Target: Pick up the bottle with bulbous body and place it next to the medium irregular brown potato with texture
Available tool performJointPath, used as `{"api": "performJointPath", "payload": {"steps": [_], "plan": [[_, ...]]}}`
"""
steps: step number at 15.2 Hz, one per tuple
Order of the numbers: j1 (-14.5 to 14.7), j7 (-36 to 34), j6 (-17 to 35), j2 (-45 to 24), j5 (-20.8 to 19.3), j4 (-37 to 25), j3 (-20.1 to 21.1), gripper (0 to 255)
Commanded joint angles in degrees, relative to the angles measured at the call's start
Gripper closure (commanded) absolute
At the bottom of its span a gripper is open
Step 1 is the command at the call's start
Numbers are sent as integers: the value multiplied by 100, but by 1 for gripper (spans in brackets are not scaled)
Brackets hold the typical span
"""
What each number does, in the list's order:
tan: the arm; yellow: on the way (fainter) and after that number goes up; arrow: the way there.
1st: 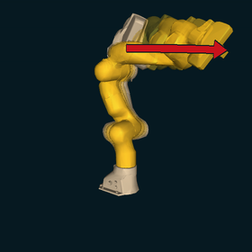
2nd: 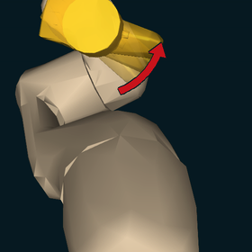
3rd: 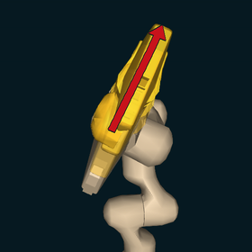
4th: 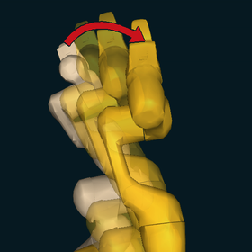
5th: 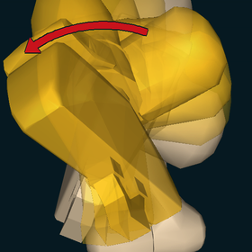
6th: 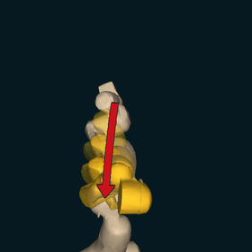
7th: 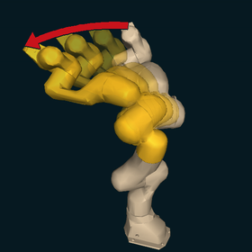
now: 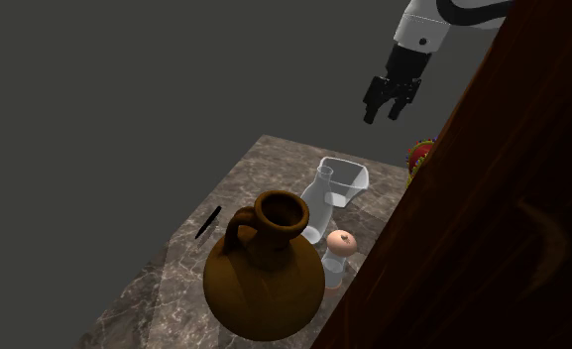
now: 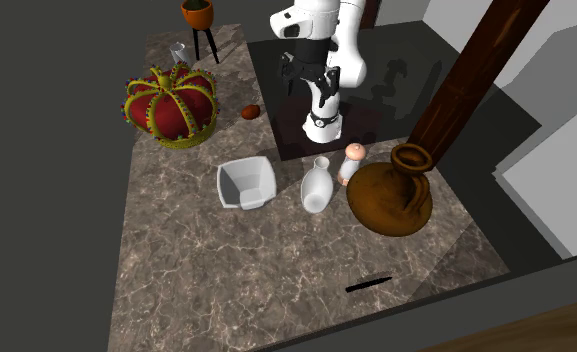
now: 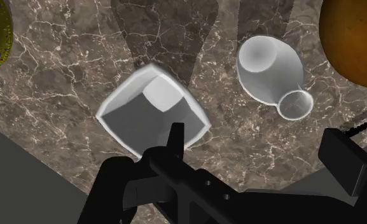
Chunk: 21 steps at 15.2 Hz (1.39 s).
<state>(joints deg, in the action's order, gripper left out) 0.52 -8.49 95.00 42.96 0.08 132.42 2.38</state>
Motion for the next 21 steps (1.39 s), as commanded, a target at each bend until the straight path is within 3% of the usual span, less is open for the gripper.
{"api": "performJointPath", "payload": {"steps": [1, 14, 21], "plan": [[0, 0, 0, 0, 0, 0, 0, 0], [594, 93, 2583, -793, 403, 1648, 559, 0], [593, 88, 3145, -1051, 415, 1951, 601, 0]]}}
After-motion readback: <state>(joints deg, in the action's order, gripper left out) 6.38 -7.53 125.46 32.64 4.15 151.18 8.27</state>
